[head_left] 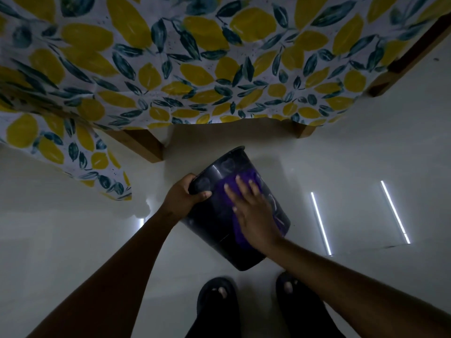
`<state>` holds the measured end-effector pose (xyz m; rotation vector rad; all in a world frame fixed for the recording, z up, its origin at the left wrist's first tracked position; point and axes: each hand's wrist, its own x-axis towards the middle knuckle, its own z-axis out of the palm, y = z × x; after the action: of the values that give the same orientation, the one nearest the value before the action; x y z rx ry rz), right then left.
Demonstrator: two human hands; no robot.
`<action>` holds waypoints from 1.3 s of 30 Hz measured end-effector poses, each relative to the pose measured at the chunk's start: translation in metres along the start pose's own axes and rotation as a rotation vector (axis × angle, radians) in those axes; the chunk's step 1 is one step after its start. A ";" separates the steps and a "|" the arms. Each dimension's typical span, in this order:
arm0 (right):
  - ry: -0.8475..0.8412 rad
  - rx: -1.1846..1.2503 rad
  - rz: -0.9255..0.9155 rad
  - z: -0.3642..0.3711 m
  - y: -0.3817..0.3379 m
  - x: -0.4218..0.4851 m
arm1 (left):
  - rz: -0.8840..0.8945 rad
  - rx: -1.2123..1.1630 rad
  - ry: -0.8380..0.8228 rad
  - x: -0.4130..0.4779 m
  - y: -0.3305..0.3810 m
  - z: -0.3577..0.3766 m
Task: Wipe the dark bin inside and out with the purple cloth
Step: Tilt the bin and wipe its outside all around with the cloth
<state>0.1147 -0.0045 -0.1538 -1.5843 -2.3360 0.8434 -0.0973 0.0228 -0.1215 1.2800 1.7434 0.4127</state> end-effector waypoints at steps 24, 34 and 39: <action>0.030 0.327 0.312 -0.002 0.039 -0.008 | -0.062 -0.064 0.023 -0.009 -0.007 -0.003; 0.120 0.249 0.217 0.005 0.036 -0.032 | -0.051 0.206 -0.025 0.018 0.045 0.006; 0.113 0.260 0.139 0.005 0.032 -0.031 | -0.125 0.276 0.216 0.024 0.062 0.031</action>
<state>0.1506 -0.0257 -0.1709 -1.6475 -1.9672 1.0124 -0.0376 0.0621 -0.1058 1.3472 2.1081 0.2501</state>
